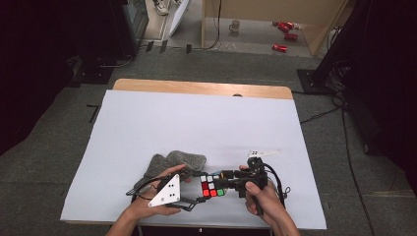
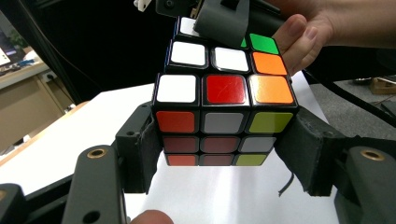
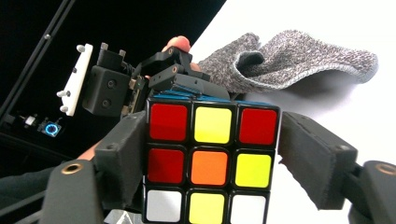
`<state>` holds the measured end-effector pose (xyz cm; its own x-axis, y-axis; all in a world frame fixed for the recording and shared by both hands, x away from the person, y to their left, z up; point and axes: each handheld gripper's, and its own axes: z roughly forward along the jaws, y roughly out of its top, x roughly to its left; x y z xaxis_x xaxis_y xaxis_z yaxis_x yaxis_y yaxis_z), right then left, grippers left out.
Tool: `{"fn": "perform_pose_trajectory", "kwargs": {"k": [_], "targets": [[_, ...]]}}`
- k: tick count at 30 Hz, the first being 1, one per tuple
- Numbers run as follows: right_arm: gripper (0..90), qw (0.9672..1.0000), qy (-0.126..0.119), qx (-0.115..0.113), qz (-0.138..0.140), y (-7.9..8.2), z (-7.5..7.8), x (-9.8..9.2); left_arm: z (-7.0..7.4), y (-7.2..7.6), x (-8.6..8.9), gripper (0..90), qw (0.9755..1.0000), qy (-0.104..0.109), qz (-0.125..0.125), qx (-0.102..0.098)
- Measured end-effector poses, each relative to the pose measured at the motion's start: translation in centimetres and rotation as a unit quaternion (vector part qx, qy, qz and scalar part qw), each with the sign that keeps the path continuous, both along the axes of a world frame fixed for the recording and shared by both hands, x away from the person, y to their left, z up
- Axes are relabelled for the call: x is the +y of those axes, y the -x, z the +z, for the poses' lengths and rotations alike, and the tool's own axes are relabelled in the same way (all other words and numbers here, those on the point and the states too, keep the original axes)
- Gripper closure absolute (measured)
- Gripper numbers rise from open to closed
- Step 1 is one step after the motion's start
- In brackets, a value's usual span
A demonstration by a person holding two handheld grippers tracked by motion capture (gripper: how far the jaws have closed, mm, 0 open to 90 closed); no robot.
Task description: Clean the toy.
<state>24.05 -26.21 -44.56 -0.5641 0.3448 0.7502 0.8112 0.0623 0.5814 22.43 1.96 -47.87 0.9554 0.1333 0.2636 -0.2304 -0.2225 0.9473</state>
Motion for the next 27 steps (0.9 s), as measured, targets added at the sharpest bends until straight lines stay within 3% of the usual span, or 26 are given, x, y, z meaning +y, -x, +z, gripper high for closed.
{"fn": "perform_pose_trajectory", "kwargs": {"k": [3, 5, 9, 10, 11, 12, 13, 16, 18, 22, 27], "targets": [[21.2, 0.9998, 0.004, -0.016, 0.006, 0.2, 0.2, 0.0, 0.0, 0.0, 0.0, 35.1, 1.0, 0.003, -0.004, 0.004], [21.4, 0.9992, 0.005, -0.038, 0.01, 0.4, 0.4, 0.1, 0.0, 0.0, 0.0, 35.1, 1.0, 0.004, -0.005, 0.006], [24.5, 0.9931, 0.017, -0.116, 0.003, 1.0, 0.8, 0.0, 0.1, -0.1, 0.2, 35.1, 0.9996, 0.015, -0.011, 0.022], [24.5, 0.9931, 0.017, -0.116, 0.003, 1.0, 0.8, 0.0, 0.1, -0.1, 0.2, 35.1, 0.9996, 0.015, -0.011, 0.022], [25.1, 0.9907, 0.013, -0.135, 0.004, 1.2, 0.9, -0.1, 0.1, -0.1, 0.3, 35.1, 0.9994, 0.02, -0.013, 0.025], [24.0, 0.9851, 0.015, -0.171, 0.006, 1.6, 1.1, -0.1, 0.2, -0.1, 0.4, 35.1, 0.9992, 0.024, -0.016, 0.027], [24.3, 0.9819, 0.015, -0.189, 0.008, 1.8, 1.1, 0.0, 0.2, -0.1, 0.4, 35.1, 0.999, 0.025, -0.019, 0.031], [23.4, 0.9734, 0.019, -0.228, 0.012, 2.1, 1.1, 0.0, 0.2, -0.1, 0.4, 35.1, 0.9989, 0.021, -0.023, 0.034], [23.4, 0.9661, 0.022, -0.257, 0.013, 2.3, 1.0, 0.0, 0.1, -0.1, 0.4, 35.1, 0.9987, 0.019, -0.027, 0.039], [25.1, 0.9551, 0.022, -0.294, 0.029, 2.7, 0.9, -0.2, 0.0, -0.1, 0.4, 35.1, 0.998, 0.023, -0.034, 0.048], [25.4, 0.9479, 0.019, -0.314, 0.05, 2.9, 0.8, -0.2, 0.0, -0.2, 0.5, 35.1, 0.9967, 0.027, -0.046, 0.061]]}}
